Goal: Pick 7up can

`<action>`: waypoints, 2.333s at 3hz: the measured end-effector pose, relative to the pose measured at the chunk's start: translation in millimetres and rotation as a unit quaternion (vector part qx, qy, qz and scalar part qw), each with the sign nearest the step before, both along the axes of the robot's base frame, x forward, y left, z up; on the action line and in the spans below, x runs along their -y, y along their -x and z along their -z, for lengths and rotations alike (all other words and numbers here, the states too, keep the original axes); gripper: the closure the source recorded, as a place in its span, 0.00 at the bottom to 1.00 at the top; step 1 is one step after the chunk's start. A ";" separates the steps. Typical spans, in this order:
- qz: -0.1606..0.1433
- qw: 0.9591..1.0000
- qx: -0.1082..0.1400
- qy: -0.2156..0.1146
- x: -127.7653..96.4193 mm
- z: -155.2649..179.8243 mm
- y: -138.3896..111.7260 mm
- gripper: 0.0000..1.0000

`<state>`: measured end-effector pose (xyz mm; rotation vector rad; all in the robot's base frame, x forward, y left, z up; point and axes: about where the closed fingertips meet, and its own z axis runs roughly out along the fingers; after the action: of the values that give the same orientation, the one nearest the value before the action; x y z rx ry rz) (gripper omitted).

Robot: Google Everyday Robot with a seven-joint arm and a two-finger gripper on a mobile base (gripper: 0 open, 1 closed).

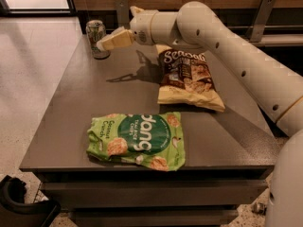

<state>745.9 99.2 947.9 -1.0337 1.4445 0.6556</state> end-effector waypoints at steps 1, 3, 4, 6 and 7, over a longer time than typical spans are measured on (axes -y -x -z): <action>-0.009 1.000 -0.023 -0.005 -19.6 11.1 -31.5 0.00; -0.021 0.998 -0.051 -0.031 -49.5 31.8 -55.5 0.00; -0.030 0.997 -0.064 -0.040 -70.0 47.2 -59.1 0.00; -0.035 0.996 -0.072 -0.049 -86.6 58.5 -59.4 0.52; -0.037 0.995 -0.072 -0.049 -89.4 59.1 -58.6 0.76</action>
Offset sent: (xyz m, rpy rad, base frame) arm 0.0680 0.0353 -0.0273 0.0679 0.1086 0.0289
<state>804.5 188.5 888.8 -0.9831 1.4880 0.8621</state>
